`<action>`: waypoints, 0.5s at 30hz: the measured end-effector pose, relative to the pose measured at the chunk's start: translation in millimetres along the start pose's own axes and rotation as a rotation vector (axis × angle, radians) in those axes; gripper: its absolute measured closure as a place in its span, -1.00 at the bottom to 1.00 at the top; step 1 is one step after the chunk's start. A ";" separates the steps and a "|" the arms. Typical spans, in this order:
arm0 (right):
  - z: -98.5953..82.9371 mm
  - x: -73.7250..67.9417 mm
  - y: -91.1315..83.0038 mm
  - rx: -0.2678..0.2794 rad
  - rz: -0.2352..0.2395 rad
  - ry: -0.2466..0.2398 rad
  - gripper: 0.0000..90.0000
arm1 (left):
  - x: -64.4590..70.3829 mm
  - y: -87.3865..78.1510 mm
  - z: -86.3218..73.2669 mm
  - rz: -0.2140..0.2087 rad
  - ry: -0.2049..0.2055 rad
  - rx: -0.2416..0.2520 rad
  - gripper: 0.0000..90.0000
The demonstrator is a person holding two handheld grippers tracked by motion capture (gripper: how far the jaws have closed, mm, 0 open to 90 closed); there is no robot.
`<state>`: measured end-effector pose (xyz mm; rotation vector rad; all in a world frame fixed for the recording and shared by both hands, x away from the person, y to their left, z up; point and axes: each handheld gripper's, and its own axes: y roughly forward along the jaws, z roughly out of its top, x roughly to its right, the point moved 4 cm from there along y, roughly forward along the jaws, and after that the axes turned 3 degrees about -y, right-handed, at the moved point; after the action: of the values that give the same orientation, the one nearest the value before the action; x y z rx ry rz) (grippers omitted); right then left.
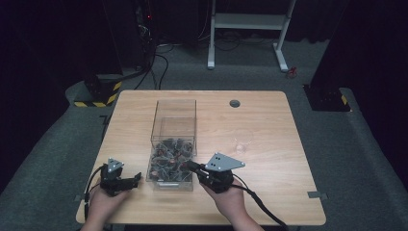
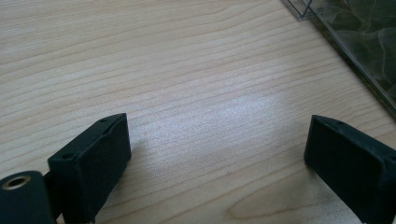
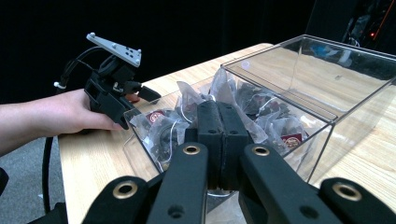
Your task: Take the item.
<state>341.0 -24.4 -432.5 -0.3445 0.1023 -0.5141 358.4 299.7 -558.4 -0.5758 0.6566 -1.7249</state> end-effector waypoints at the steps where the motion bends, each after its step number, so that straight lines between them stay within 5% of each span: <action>1: -0.3 0.4 -0.8 0.001 -0.002 -0.004 1.00 | 0.0 0.0 0.0 0.000 0.001 -0.001 -0.84; 15: -7.4 11.7 -12.4 0.009 -0.030 -0.003 1.00 | 0.0 0.0 0.0 0.000 0.000 0.000 -0.84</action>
<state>344.1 -42.5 -435.3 -0.3382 0.0925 -0.5433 358.4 299.7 -558.4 -0.5759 0.6567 -1.7247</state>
